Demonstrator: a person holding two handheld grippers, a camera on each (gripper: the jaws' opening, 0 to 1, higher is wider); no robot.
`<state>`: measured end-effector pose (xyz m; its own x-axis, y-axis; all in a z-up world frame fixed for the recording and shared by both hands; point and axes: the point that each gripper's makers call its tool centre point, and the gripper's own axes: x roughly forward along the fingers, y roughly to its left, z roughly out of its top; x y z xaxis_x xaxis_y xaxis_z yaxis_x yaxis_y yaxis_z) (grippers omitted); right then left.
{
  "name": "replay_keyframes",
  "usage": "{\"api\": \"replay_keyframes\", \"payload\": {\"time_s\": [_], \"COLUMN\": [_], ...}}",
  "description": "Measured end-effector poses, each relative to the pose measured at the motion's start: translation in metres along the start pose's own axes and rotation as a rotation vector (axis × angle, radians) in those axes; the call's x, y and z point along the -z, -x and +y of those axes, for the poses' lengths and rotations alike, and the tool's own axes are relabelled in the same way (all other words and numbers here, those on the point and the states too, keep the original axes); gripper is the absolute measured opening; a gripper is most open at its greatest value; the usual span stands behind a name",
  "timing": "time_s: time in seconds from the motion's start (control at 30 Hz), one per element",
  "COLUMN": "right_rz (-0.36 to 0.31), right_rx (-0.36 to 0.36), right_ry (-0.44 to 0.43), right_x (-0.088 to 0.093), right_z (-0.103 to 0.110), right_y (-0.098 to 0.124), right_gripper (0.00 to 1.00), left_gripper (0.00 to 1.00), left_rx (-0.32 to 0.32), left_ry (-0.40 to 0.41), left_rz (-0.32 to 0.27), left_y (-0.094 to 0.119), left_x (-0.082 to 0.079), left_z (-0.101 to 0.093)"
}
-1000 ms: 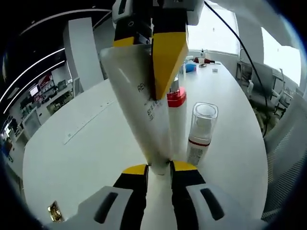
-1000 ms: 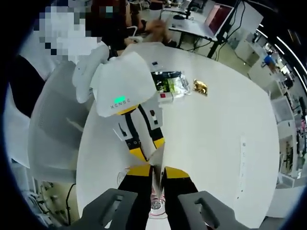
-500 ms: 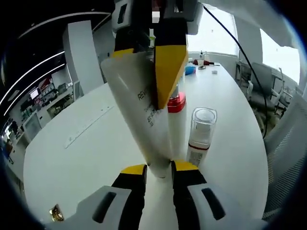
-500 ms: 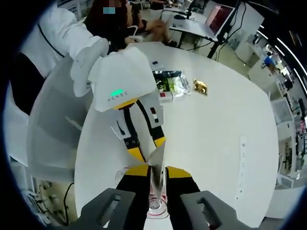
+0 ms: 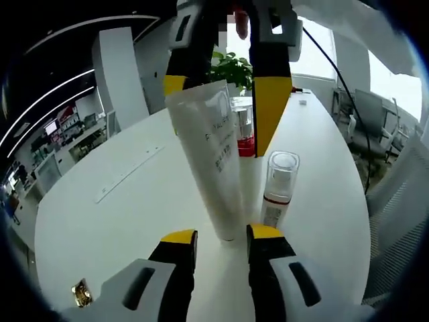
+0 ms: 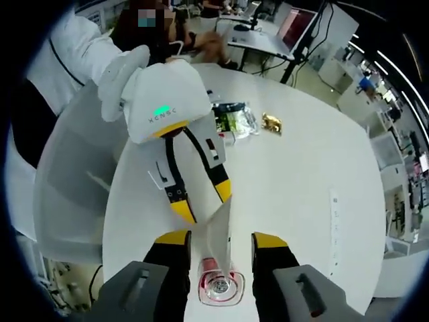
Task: Arrange the skincare products in the storage area until every visible bottle or jar stands upright without overlapping.
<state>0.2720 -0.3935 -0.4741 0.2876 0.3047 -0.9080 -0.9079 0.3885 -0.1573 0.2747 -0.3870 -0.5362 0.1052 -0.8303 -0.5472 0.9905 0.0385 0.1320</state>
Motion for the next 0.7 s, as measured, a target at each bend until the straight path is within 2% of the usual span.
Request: {"api": "replay_keyframes", "payload": {"time_s": [0.07,0.17,0.33,0.47,0.57,0.7], "right_rz": [-0.017,-0.049,-0.053,-0.078,-0.075,-0.085], "right_rx": [-0.003,-0.005,0.026,0.049,0.065,0.092], "right_ry": [-0.012,-0.045,-0.070,-0.115,-0.135,-0.170], "right_x": [-0.001,-0.003,0.000,0.002,0.006,0.010], "right_z": [0.002,0.004,0.006,0.008,0.008,0.010], "right_y": [0.002,0.002,0.003,0.002,0.000,0.004], "right_gripper": [0.34,0.45,0.57,0.67,0.74,0.83], "left_gripper": [0.31,0.34,0.40,0.46,0.55,0.59], "left_rx": [-0.001,-0.006,-0.012,-0.017,-0.020,-0.030], "left_ry": [0.007,0.006,-0.002,0.008,0.019,0.029], "left_rz": [-0.010,-0.016,-0.015,-0.024,-0.025,-0.016], "left_y": [0.006,0.012,0.021,0.030,0.035,0.039], "left_x": [-0.004,-0.005,-0.003,-0.005,-0.005,-0.002], "left_z": [-0.001,0.003,0.005,0.006,0.007,0.008]}}
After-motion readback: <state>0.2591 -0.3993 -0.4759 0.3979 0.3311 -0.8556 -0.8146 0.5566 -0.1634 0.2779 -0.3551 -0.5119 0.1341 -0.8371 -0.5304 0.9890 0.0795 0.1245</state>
